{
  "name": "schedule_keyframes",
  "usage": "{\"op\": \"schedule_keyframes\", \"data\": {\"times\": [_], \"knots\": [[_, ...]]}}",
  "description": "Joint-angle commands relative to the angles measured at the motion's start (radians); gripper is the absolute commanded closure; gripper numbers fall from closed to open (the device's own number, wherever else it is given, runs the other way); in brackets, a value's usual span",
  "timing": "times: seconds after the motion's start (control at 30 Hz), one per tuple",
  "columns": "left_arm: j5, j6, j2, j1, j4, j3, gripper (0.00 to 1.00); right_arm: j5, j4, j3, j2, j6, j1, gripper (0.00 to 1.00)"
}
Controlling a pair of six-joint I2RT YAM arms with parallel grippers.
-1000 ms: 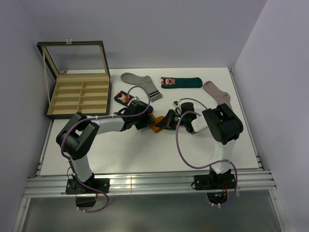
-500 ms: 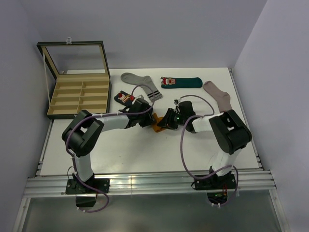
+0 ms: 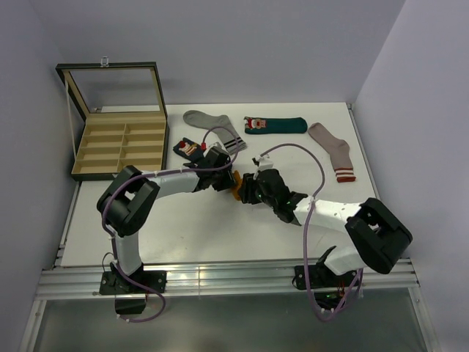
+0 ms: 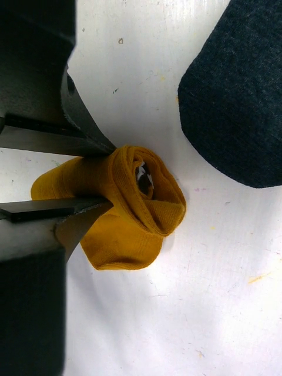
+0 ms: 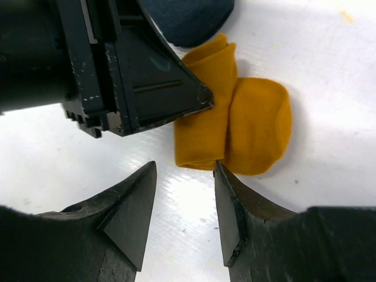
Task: Roll the socks
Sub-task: Roll the sock at the center of the board.
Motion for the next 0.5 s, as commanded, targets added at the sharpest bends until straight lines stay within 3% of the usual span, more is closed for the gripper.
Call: {"op": "schedule_keyframes", "data": {"times": [0.0,0.47], "knots": [[-0.030,0.047,0.055,-0.013,-0.118,-0.006,0.66,0.183,0.056,0.008,0.016,-0.109,0.053,0.48],[-0.017,0.053,0.052,-0.014,-0.135,0.005,0.66,0.372,0.104,0.118,0.177,-0.252,0.203,0.47]]}}
